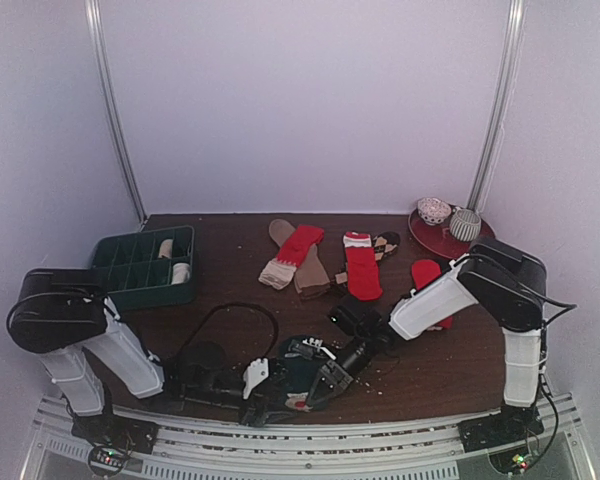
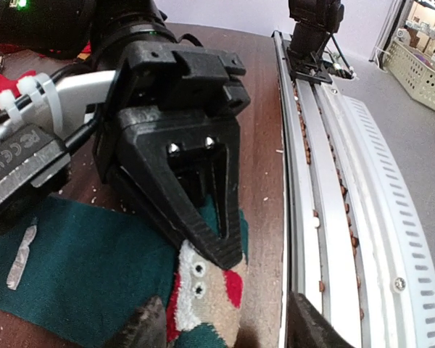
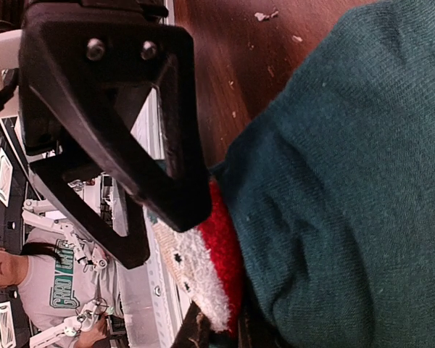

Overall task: Roll the socks
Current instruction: Roll a pair of socks at the center of the board.

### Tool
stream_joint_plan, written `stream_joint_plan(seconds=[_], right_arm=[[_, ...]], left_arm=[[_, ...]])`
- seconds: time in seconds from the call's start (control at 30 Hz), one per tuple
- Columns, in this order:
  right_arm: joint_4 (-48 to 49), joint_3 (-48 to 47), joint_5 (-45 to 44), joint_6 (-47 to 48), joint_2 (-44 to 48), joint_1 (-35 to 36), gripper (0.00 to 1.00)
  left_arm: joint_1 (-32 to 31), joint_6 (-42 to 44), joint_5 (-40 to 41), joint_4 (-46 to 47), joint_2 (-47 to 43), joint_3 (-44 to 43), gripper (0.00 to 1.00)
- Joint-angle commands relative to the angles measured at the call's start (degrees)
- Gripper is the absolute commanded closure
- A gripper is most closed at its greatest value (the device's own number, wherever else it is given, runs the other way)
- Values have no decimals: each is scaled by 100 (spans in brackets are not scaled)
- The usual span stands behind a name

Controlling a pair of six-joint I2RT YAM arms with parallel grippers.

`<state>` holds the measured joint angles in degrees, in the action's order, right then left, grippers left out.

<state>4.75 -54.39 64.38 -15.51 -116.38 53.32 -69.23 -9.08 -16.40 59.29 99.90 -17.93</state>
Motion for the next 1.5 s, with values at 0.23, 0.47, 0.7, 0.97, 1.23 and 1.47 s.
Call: stream_joint_plan(seconds=[0.23, 0.47, 0.7, 0.97, 1.23, 1.47], right_arm=[[-688, 222, -898, -68, -364, -22, 99], [-641, 222, -931, -20, -119, -18, 95], [-99, 469, -1781, 157, 1663, -1, 83], [-713, 501, -4612, 867, 3510, 157, 20], [-727, 663, -7463, 1808, 4911, 389, 0], [889, 1431, -10502, 645, 5547, 376, 0]], left_arm=[[-29, -219, -98, 536, 575, -118, 75], [-27, -584, 147, -23, 688, -290, 100], [141, -1835, 155, -1487, 414, -174, 100], [285, -2801, -446, -2037, 230, 61, 100], [305, -2663, -489, -2362, 425, -173, 100], [305, -2538, -445, -2475, 380, -242, 100]])
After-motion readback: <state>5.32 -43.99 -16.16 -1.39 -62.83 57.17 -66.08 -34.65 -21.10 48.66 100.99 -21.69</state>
